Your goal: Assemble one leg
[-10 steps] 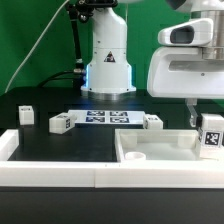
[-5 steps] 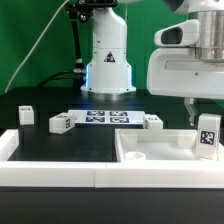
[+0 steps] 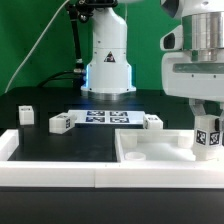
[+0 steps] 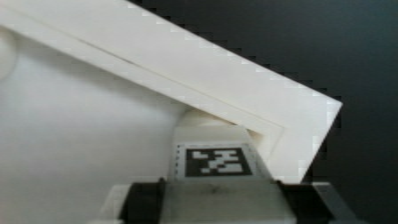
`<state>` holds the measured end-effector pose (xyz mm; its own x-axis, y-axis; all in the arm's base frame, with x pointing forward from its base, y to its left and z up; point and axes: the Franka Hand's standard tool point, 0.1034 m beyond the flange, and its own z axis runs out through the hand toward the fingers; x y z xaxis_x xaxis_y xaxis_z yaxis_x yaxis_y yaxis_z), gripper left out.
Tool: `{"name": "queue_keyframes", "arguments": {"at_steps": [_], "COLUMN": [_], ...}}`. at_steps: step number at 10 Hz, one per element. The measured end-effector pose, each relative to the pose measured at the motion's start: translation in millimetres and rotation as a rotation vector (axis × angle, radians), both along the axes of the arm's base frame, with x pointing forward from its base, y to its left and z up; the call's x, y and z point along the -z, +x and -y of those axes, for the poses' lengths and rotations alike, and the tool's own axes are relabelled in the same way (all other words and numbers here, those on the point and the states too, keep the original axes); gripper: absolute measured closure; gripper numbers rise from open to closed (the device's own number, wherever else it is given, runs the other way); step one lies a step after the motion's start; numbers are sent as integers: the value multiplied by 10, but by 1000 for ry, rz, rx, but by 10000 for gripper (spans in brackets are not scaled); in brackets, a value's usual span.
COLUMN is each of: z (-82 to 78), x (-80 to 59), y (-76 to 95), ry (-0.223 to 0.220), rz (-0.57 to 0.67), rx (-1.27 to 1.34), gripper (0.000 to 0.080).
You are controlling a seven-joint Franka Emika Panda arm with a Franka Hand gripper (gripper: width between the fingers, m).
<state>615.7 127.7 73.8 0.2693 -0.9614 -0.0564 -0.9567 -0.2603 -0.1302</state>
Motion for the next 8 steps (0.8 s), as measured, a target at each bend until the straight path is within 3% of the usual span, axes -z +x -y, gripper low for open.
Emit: {"name": "queue_keyframes", "arguments": {"at_steps": [3, 7, 8], "z": [-10, -4, -11], "x": [4, 7, 10], "y": [27, 40, 30], "ry": [63, 82, 80], "rz": [-13, -13, -18], "rx": [269, 258, 237], "gripper": [506, 506, 399]}}
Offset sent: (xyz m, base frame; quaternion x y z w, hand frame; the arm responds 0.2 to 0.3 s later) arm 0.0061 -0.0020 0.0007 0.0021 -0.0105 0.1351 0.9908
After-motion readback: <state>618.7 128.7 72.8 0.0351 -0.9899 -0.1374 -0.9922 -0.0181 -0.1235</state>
